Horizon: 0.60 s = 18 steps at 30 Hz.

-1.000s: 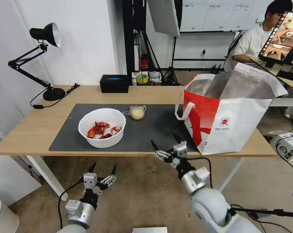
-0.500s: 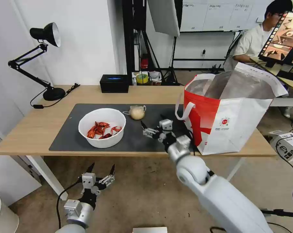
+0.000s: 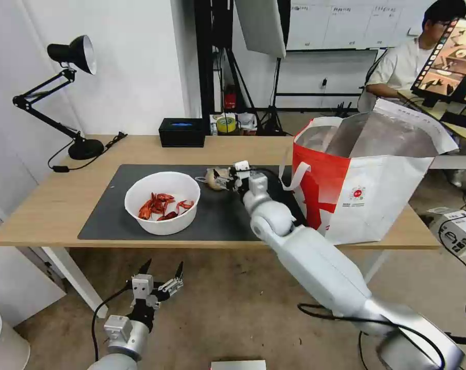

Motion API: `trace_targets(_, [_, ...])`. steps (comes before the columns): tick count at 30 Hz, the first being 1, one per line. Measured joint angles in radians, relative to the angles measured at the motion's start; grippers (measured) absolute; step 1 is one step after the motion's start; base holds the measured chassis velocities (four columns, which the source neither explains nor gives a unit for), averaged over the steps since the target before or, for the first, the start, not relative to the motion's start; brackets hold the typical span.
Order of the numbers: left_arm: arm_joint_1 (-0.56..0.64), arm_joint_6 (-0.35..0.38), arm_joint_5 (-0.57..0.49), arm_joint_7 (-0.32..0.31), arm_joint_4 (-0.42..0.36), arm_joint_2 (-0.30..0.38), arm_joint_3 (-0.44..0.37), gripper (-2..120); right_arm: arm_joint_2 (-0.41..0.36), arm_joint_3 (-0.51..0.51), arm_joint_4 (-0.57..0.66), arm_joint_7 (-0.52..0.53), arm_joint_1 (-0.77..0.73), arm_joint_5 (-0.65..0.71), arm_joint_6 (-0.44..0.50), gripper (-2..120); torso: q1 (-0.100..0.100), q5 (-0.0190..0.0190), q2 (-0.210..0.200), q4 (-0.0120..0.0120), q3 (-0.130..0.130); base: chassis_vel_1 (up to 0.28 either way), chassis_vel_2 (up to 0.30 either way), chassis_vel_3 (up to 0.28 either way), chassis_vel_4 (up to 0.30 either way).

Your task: Pick up the trash from the table and place it into the takeout bag.

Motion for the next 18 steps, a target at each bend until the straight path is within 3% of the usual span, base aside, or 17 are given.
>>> trace_targets(9, [-0.008,0.0,-0.008,-0.001,0.017,0.008,-0.008,100,0.098,-0.001,-0.167,-0.016,0.052,-0.014,-0.046,100,0.0,-0.0001,0.0,0.0001,0.0,0.0,0.0,0.0,0.0])
trace_targets(18, [-0.009,-0.003,-0.007,0.008,0.024,0.006,-0.006,100,0.125,0.003,-0.218,-0.031,0.063,-0.033,-0.046,100,0.0,0.0,0.0,0.0,0.0,0.0,0.0,0.0,0.0])
